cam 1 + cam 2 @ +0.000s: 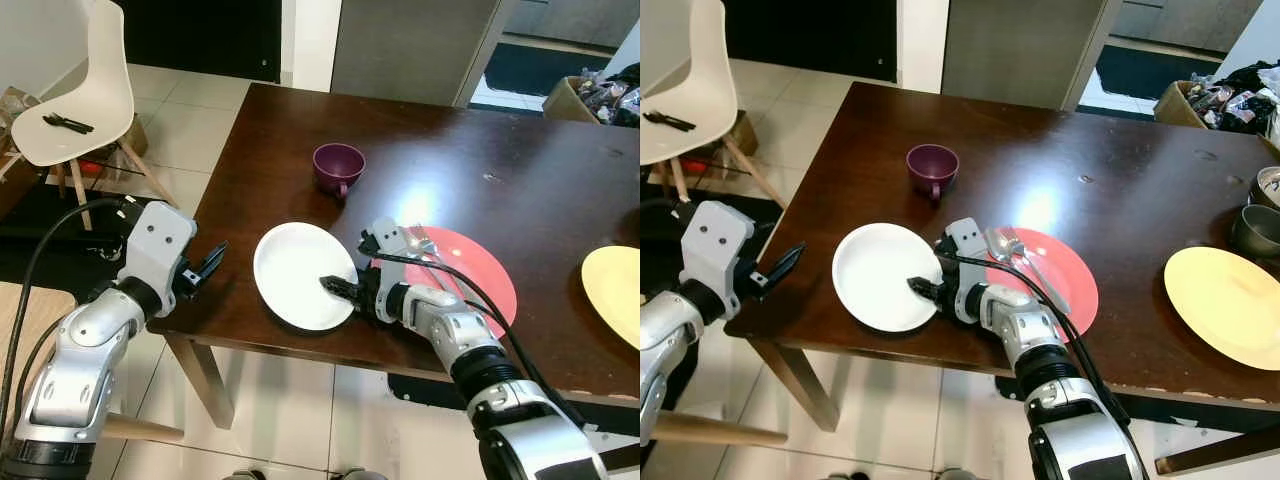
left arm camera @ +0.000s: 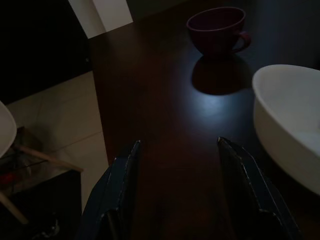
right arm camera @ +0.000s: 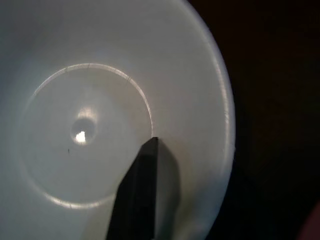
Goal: Setting the table
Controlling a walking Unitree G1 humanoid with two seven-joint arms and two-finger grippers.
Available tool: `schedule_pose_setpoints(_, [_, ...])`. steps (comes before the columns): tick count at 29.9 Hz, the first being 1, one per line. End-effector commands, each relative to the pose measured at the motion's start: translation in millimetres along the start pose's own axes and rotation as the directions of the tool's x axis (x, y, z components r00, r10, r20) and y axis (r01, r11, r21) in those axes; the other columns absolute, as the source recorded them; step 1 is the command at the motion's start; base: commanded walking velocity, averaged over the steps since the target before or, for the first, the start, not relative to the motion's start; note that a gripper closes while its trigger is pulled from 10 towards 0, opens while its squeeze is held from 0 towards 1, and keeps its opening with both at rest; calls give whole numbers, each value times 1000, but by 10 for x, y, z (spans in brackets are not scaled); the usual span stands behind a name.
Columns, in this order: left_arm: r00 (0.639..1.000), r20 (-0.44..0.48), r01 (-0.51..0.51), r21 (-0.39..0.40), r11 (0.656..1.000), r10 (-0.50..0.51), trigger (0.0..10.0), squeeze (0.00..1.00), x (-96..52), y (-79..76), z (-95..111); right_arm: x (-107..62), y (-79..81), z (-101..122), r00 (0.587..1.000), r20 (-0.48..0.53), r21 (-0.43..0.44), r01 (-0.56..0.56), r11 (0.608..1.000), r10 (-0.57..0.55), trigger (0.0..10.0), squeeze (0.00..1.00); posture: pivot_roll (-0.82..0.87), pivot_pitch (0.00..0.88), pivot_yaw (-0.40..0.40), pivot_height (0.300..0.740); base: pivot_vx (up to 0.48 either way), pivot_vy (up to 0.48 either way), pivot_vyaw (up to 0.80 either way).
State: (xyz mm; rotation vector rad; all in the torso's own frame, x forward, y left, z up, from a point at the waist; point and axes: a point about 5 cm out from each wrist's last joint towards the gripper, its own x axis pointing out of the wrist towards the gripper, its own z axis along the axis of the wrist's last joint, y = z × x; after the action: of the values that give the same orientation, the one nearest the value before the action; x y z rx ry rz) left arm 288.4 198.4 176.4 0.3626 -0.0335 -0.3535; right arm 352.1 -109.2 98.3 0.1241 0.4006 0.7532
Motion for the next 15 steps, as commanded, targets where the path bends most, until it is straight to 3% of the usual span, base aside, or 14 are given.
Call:
schedule_pose_setpoints(1, [1000, -8, 7, -5, 1000, -7, 10000, 0, 0, -48, -12, 1, -7, 24, 999, 32, 33, -7, 999, 6, 0, 0, -29, 42, -16, 740, 0, 0, 0])
schedule_pose_setpoints(9, [1000, -10, 2, -8, 1000, -2, 10000, 0, 38, -90, -28, -14, 38, 212, 986, 164, 77, -54, 996, 41, 0, 0, -33, 37, -10, 740, 0, 0, 0])
schedule_pose_setpoints(13, [1000, -11, -18, -12, 1000, 18, 10000, 0, 86, -114, -45, -100, 140, 428, 943, 325, 128, -119, 985, 72, 0, 0, -45, 29, 0, 740, 0, 0, 0])
schedule_pose_setpoints(15, [1000, -12, -22, -14, 1000, 22, 10000, 0, 92, -123, -51, -116, 154, 451, 937, 341, 131, -122, 984, 70, 0, 0, -48, 29, 3, 740, 0, 0, 0])
